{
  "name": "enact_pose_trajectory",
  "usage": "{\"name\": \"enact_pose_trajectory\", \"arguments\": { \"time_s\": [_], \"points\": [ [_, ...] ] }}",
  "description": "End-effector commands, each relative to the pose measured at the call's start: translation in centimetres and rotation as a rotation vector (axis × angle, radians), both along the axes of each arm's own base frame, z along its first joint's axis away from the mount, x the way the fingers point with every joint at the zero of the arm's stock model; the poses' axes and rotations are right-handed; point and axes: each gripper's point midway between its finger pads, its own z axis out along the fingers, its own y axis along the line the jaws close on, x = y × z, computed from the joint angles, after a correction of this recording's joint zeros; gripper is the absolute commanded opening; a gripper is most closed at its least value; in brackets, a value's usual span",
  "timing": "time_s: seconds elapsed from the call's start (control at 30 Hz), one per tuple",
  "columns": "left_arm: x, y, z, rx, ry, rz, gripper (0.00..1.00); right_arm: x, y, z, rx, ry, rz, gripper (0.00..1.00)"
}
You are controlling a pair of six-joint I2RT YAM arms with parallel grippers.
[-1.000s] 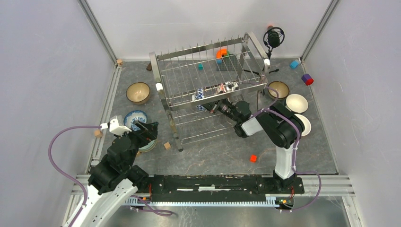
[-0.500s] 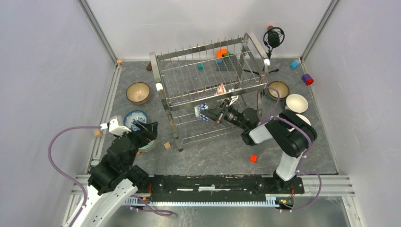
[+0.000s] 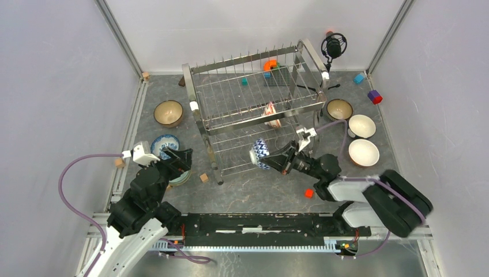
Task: Unload the bowls from the dish rack
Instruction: Pick up the bowl from the dish rack, then place the bowl at the center of the board.
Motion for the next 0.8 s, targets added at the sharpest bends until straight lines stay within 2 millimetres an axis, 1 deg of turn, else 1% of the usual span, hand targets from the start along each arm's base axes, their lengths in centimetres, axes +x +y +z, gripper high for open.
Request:
{"name": "enact_pose_trajectory", "arguments": {
  "time_s": [0.0,0.1,0.13,0.17,0.2,0.33,0.47,0.5,0.6,0.63,0.77],
  "points": [
    [0.2,0.2,0.9,0.004,-0.034,0.009,0.96,-2.4,-0.7,0.5,-0.086,-0.183,-0.012,0.0],
    [0.2,0.2,0.8,0.005,-0.032,0.012,0.96,-2.8,-1.0,-2.2,-0.319,-0.247,-0.083,0.0],
    [0.2,0.2,0.7,0.005,-0.031,0.011,0.96,-3.3,-1.0,-3.3,-0.404,-0.262,-0.088,0.0],
    [0.2,0.2,0.8,0.006,-0.031,0.011,0.96,-3.6,-1.1,-3.1,-0.447,-0.286,-0.11,0.0],
    [0.3,0.1,0.8,0.008,-0.029,0.009,0.96,-3.9,-1.5,-3.7,-0.503,-0.288,-0.125,0.0],
    [0.3,-0.1,0.6,0.014,-0.018,0.0,0.96,-4.7,-2.9,-4.7,-0.654,-0.29,-0.198,0.0],
    [0.4,-0.2,0.4,0.022,-0.004,-0.002,0.96,-5.9,-4.0,-6.9,-0.876,-0.323,-0.247,0.0],
    [0.4,-0.2,0.5,0.021,-0.002,0.0,0.96,-6.4,-3.9,-7.1,-0.916,-0.34,-0.245,0.0],
    [-0.1,0.2,0.8,0.002,0.006,0.012,0.98,-6.9,-3.9,-8.3,-1.038,-0.38,-0.267,0.0],
    [-0.3,0.4,0.8,-0.011,0.012,0.022,0.99,-6.9,-3.8,-8.6,-1.064,-0.39,-0.269,0.0],
    [-1.7,1.4,0.5,-0.046,0.049,0.052,1.0,-6.9,-3.4,-10.0,-1.128,-0.414,-0.261,0.0]
  ]
}}
